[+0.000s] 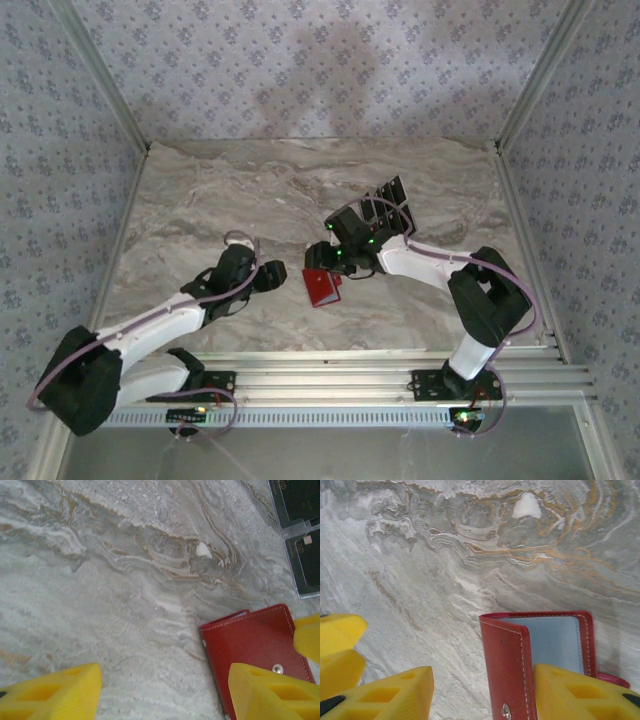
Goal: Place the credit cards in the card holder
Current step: Open the card holder at the center of the table.
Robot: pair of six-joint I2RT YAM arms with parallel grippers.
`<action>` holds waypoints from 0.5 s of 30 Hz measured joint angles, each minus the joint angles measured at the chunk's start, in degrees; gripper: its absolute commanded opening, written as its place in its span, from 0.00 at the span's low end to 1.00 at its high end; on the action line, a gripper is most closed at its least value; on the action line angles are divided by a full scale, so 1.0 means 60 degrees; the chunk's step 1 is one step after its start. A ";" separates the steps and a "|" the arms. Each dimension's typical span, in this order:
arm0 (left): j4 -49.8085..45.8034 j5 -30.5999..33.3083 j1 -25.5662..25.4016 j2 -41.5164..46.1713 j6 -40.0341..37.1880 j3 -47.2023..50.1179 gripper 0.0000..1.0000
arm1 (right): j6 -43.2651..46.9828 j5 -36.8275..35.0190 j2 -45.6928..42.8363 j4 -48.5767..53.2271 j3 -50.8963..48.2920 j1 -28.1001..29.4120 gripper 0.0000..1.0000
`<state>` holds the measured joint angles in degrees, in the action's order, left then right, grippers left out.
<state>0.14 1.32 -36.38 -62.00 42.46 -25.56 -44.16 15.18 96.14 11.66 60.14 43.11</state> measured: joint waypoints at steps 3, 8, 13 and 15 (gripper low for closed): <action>-0.0036 -0.0149 -0.0004 0.0696 0.0000 0.0459 0.68 | -0.0229 0.0029 0.0000 -0.0131 0.0033 0.0142 0.56; -0.0029 -0.0455 -0.0029 0.1636 0.0007 0.0896 0.68 | -0.0685 0.0025 0.0000 -0.0331 0.0040 0.0401 0.57; -0.0022 -0.0729 -0.0146 0.2171 0.0007 0.1151 0.68 | -0.1242 0.0018 0.0000 -0.0590 0.0040 0.0586 0.59; -0.0025 -0.0812 -0.0219 0.2288 0.0011 0.1209 0.68 | -0.1475 0.0018 0.0004 -0.0714 0.0040 0.0637 0.59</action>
<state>-0.01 -3.55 -37.69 -48.27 42.52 -18.31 -53.01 15.29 96.16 7.38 60.38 46.94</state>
